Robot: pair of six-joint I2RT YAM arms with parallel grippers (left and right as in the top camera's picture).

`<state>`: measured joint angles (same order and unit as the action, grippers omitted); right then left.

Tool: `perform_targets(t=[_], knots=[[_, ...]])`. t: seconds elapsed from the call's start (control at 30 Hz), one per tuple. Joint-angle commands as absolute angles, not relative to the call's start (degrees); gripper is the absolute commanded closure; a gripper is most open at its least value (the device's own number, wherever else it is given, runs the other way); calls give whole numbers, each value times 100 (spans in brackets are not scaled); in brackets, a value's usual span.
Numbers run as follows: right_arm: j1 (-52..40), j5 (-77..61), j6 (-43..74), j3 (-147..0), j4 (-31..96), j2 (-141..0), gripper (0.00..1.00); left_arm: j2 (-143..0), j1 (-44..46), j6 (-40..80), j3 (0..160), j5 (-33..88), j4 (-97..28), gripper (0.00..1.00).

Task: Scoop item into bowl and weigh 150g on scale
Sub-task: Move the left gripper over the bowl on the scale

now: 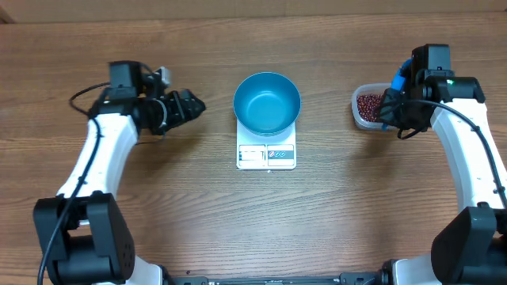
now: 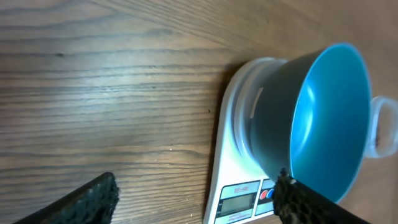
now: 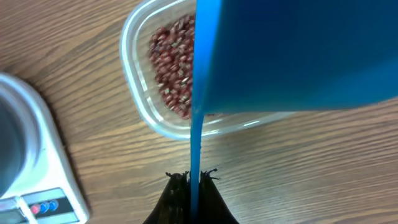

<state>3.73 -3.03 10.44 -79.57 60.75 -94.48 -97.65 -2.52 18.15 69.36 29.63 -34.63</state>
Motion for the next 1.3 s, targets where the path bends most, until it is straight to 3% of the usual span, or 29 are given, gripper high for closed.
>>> perform_targets(t=[0.0,0.1,0.3,0.47,0.73,0.9,1.0,1.17,1.27], knots=[[384,-1448,685,-7983,6027,-9435,96,-9786,21,1581,6997,2510,-3424,13],[384,-2718,152,-7983,5924,-9435,96,-9786,69,1579,7030,2880,-3385,10],[467,-4622,-580,-7983,5948,-9435,96,-9789,102,996,7028,5240,-2995,6],[464,-5883,-976,-7983,5948,-9435,96,-9786,215,875,7028,5402,-2906,3],[666,-4571,-991,-7983,6036,-9435,96,-9786,563,720,7028,5334,-2884,2],[980,-3170,-270,-7983,6062,-9435,96,-9786,928,729,7032,4541,-3033,3],[1066,-2528,-150,-7983,6121,-9435,96,-9784,1111,926,7282,3817,-3568,5],[1068,-2491,-148,-7983,6141,-9435,96,-9784,1347,943,8383,2709,-4928,6],[1068,-2484,-150,-7983,6141,-9435,96,-9784,1549,1092,9177,2040,-5579,11]])
